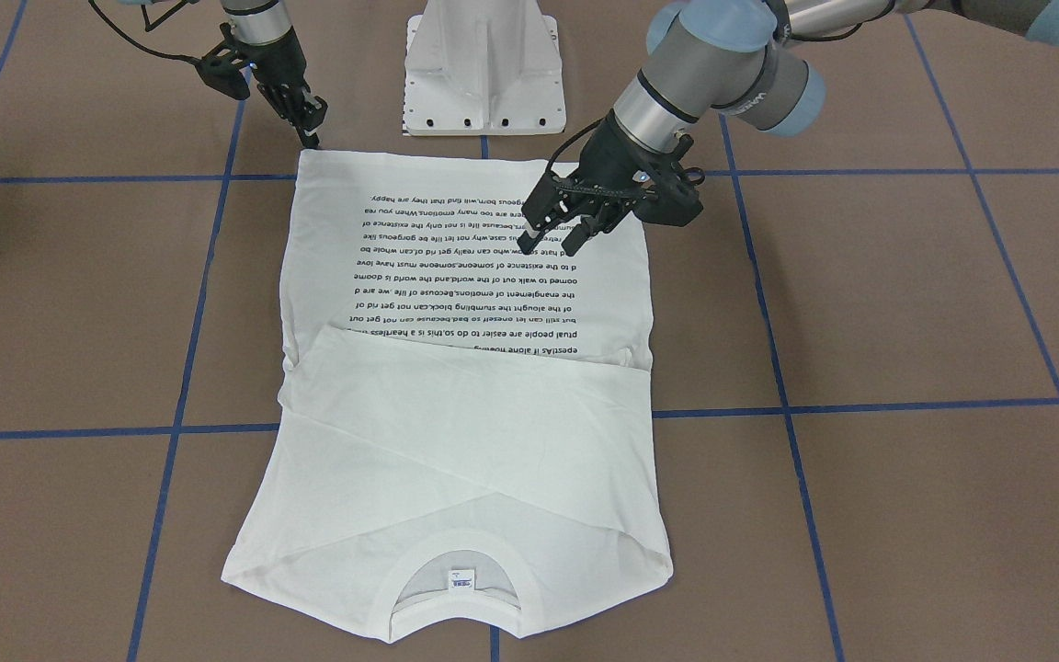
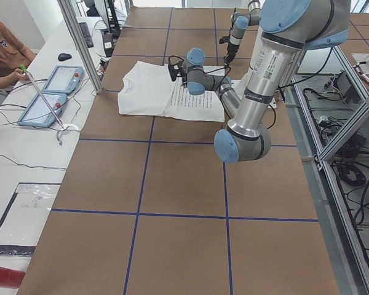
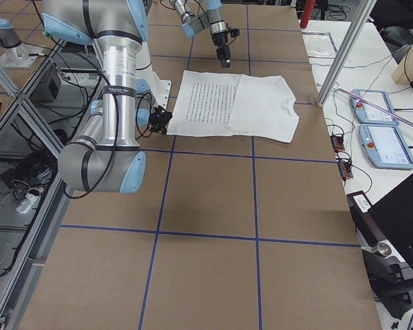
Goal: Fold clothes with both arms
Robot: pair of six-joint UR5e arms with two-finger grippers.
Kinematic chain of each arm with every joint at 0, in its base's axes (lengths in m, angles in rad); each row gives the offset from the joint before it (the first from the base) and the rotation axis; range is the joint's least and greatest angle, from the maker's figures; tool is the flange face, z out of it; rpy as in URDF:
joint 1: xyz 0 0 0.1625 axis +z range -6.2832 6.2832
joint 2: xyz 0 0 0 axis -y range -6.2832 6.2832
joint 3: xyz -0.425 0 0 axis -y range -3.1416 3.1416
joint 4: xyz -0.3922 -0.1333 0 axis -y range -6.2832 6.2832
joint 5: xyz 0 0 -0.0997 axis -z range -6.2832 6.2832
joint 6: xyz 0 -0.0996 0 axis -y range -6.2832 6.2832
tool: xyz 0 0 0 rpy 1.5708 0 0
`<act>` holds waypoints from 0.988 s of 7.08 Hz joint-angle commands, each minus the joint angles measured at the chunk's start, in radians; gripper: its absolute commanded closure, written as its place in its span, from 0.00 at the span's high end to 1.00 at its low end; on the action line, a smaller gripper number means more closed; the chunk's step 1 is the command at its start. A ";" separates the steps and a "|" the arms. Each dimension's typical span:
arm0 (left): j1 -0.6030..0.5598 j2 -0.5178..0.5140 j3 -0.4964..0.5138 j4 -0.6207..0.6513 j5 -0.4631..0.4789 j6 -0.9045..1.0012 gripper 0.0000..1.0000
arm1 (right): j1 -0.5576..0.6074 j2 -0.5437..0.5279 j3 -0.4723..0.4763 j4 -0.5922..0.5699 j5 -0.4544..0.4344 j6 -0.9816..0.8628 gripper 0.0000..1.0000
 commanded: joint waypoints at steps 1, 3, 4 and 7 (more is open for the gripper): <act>0.000 -0.001 -0.003 0.001 0.000 -0.001 0.79 | 0.010 -0.005 0.019 0.000 0.001 0.000 0.00; 0.000 -0.001 -0.003 0.001 0.002 -0.003 0.79 | 0.024 -0.005 0.020 -0.002 0.002 -0.002 0.00; 0.001 0.011 -0.003 -0.001 0.002 -0.003 0.79 | 0.028 0.003 0.016 -0.005 0.005 0.000 0.42; 0.011 0.062 -0.062 -0.003 0.060 -0.001 0.79 | 0.071 0.160 -0.004 -0.243 0.049 -0.002 0.68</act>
